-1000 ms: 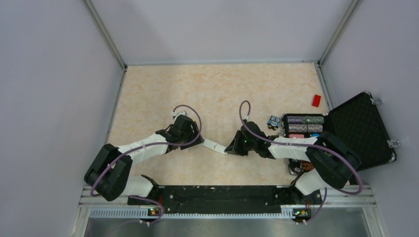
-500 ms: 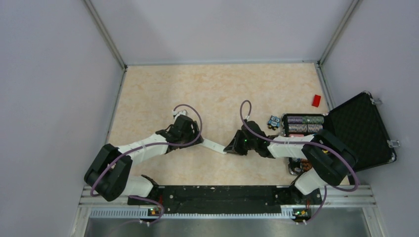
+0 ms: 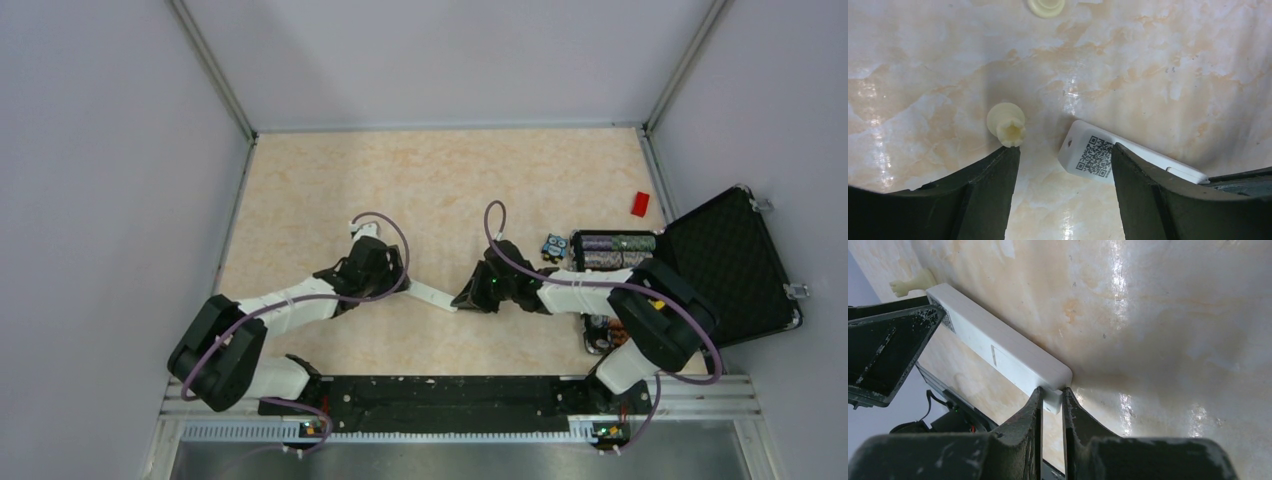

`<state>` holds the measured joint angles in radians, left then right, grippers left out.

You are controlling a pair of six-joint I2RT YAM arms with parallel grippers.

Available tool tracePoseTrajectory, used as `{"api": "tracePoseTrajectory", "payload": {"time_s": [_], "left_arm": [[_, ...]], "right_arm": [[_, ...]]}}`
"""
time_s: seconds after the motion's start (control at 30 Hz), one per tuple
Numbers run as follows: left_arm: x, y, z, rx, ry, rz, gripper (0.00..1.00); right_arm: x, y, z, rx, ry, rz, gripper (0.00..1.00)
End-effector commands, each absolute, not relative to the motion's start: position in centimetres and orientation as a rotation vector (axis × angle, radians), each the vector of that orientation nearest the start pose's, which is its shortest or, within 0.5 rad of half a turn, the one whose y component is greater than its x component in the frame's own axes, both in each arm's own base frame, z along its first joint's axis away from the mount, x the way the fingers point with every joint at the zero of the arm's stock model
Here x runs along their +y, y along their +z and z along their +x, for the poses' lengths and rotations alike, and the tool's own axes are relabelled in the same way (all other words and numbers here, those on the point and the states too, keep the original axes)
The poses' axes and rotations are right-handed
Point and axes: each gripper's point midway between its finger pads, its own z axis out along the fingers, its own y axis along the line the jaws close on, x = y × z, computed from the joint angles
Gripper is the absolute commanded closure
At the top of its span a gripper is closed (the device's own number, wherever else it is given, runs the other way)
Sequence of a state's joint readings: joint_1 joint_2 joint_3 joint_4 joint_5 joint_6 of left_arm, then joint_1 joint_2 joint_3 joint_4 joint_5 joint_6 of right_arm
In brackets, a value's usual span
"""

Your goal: Load the batteries into the remote control

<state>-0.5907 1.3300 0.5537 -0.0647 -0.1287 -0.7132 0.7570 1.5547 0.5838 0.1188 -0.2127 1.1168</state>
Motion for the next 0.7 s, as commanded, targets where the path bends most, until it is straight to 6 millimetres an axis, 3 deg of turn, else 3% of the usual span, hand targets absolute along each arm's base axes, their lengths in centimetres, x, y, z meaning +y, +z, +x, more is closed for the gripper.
{"api": "tracePoseTrajectory", "payload": {"time_s": [0.0,0.27,0.67], "left_arm": [[-20.0,5.0,27.0,2.329,-0.576,-0.134,0.28],[-21.7,5.8,26.8,2.271,-0.697,-0.109,0.28],[-23.3,3.7,25.0,2.317,-0.787,-0.039,0.35]], "right_arm": [[25.6,-4.1,17.0,2.875,0.592,0.428,0.96],[25.6,-4.3,17.0,2.879,0.5,0.519,0.92],[26.0,-5.0,17.0,2.875,0.472,0.584,0.88]]}}
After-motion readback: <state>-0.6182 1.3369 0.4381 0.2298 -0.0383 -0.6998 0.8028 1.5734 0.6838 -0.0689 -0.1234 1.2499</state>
